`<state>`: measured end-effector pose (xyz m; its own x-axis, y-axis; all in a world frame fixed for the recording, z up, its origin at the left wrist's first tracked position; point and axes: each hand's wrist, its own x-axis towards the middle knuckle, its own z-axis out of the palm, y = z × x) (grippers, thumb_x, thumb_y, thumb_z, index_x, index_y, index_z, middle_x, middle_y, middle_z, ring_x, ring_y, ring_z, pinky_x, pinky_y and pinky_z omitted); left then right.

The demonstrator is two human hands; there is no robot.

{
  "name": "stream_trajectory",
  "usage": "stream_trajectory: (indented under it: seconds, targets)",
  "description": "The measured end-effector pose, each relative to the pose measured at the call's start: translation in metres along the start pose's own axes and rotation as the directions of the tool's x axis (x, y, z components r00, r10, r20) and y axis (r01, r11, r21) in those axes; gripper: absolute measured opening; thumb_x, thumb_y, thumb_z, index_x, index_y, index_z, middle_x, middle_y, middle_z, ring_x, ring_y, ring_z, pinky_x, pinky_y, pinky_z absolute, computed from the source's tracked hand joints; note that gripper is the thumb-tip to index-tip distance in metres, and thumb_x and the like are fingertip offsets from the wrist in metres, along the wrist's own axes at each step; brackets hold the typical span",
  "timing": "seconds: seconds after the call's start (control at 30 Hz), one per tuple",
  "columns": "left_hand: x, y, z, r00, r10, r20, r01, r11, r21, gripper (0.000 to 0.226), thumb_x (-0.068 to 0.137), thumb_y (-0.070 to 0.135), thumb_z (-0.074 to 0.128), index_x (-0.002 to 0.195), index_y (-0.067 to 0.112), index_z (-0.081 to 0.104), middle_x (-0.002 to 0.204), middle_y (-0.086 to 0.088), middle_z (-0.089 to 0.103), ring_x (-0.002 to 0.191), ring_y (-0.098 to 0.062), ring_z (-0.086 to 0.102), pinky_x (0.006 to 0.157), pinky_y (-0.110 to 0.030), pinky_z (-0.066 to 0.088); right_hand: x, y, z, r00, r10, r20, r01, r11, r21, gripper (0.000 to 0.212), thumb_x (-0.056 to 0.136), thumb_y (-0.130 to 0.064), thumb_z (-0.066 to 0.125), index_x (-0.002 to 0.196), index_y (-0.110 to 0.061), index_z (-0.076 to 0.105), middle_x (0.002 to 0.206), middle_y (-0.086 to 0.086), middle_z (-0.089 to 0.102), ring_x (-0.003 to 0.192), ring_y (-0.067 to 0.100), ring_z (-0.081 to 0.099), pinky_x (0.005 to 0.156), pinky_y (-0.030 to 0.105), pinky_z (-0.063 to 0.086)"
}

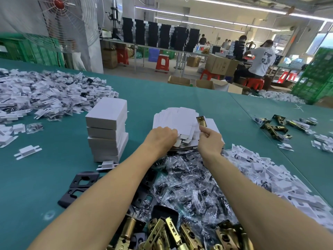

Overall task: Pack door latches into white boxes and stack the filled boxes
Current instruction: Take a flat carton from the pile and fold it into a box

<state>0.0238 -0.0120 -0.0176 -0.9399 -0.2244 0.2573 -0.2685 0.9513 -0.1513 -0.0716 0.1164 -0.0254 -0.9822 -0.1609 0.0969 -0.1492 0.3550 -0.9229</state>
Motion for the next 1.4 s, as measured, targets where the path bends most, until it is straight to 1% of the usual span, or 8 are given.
stream_trajectory:
  seconds: [0.47, 0.67, 0.87, 0.97, 1.07, 1.17, 1.27, 1.4]
  targets:
    - [-0.005, 0.007, -0.01, 0.886, -0.456, -0.085, 0.352, 0.779, -0.518, 0.015, 0.096, -0.005, 0.029, 0.1, 0.007, 0.039, 0.095, -0.021, 0.06, 0.077, -0.039, 0.051, 0.061, -0.041, 0.032, -0.002, -0.018, 0.019, 0.971, -0.236, 0.044, 0.231, 0.871, -0.434, 0.031, 0.097, -0.006, 0.048, 0.122, -0.014, 0.065, 0.111, 0.013, 0.07, 0.104, 0.037, 0.057, 0.089, 0.04, 0.045]
    - [-0.016, 0.0, -0.015, 0.896, -0.415, -0.156, 0.28, 0.802, -0.527, 0.016, 0.104, 0.004, 0.026, 0.093, 0.01, 0.036, 0.088, -0.019, 0.062, 0.069, -0.035, 0.05, 0.057, -0.041, 0.033, -0.007, -0.017, 0.027, 0.909, -0.33, 0.254, 0.416, 0.737, -0.533, 0.038, 0.097, -0.008, 0.044, 0.122, -0.021, 0.069, 0.095, 0.012, 0.072, 0.09, 0.036, 0.058, 0.082, 0.045, 0.052]
    - [-0.035, -0.007, -0.025, 0.84, -0.368, -0.398, 0.208, 0.897, -0.39, 0.021, 0.1, -0.004, 0.042, 0.084, 0.01, 0.041, 0.066, -0.005, 0.042, 0.051, -0.034, 0.048, 0.047, -0.035, 0.027, -0.008, -0.038, 0.01, 0.9, -0.201, 0.386, 0.394, 0.753, -0.527, 0.04, 0.104, -0.043, 0.033, 0.133, -0.031, 0.058, 0.131, 0.01, 0.063, 0.12, 0.038, 0.051, 0.101, 0.046, 0.041]
    - [-0.052, -0.003, -0.032, 0.814, -0.152, -0.56, 0.026, 0.974, -0.226, 0.021, 0.099, 0.008, 0.056, 0.078, 0.006, 0.055, 0.056, -0.002, 0.049, 0.037, -0.024, 0.049, 0.036, -0.024, 0.025, -0.014, -0.058, -0.002, 0.973, -0.037, 0.228, 0.075, 0.985, -0.158, 0.07, 0.096, -0.065, 0.014, 0.12, -0.017, 0.06, 0.126, 0.014, 0.062, 0.116, 0.037, 0.053, 0.103, 0.053, 0.039]
    - [-0.063, 0.004, -0.032, 0.753, 0.115, -0.648, -0.205, 0.977, -0.064, 0.019, 0.097, 0.017, 0.058, 0.085, 0.008, 0.069, 0.08, -0.005, 0.074, 0.06, -0.021, 0.069, 0.036, -0.028, 0.046, -0.019, -0.07, -0.016, 0.943, 0.163, 0.291, -0.236, 0.942, 0.237, 0.063, 0.095, -0.065, 0.034, 0.109, -0.011, 0.062, 0.111, 0.017, 0.069, 0.1, 0.037, 0.065, 0.095, 0.05, 0.052]
    - [-0.077, 0.016, -0.041, 0.81, 0.151, -0.567, -0.279, 0.949, -0.146, 0.04, 0.099, 0.044, 0.05, 0.096, 0.012, 0.073, 0.112, -0.007, 0.075, 0.096, -0.022, 0.073, 0.065, -0.038, 0.062, -0.028, -0.065, -0.028, 0.97, 0.019, 0.243, -0.064, 0.981, 0.181, 0.009, 0.092, -0.012, 0.054, 0.088, -0.011, 0.061, 0.102, 0.02, 0.069, 0.081, 0.031, 0.063, 0.073, 0.04, 0.051]
    - [-0.085, 0.026, -0.057, 0.955, -0.211, -0.207, 0.081, 0.86, -0.503, 0.099, 0.078, 0.086, 0.038, 0.148, 0.017, 0.035, 0.152, -0.006, 0.045, 0.132, -0.025, 0.05, 0.101, -0.045, 0.048, -0.049, -0.06, -0.041, 0.942, -0.098, 0.321, -0.004, 0.953, 0.304, 0.02, 0.089, 0.004, 0.057, 0.086, -0.015, 0.064, 0.09, 0.011, 0.071, 0.077, 0.027, 0.066, 0.069, 0.041, 0.055]
    - [-0.089, 0.034, -0.073, 0.939, -0.345, 0.01, 0.227, 0.596, -0.77, 0.13, 0.058, 0.08, 0.068, 0.152, 0.042, -0.014, 0.165, 0.005, 0.012, 0.147, -0.023, 0.028, 0.111, -0.053, 0.039, -0.089, -0.062, -0.055, 0.803, -0.262, 0.535, 0.027, 0.913, 0.406, 0.014, 0.087, 0.002, 0.067, 0.092, -0.01, 0.07, 0.093, 0.018, 0.074, 0.083, 0.029, 0.07, 0.07, 0.041, 0.059]
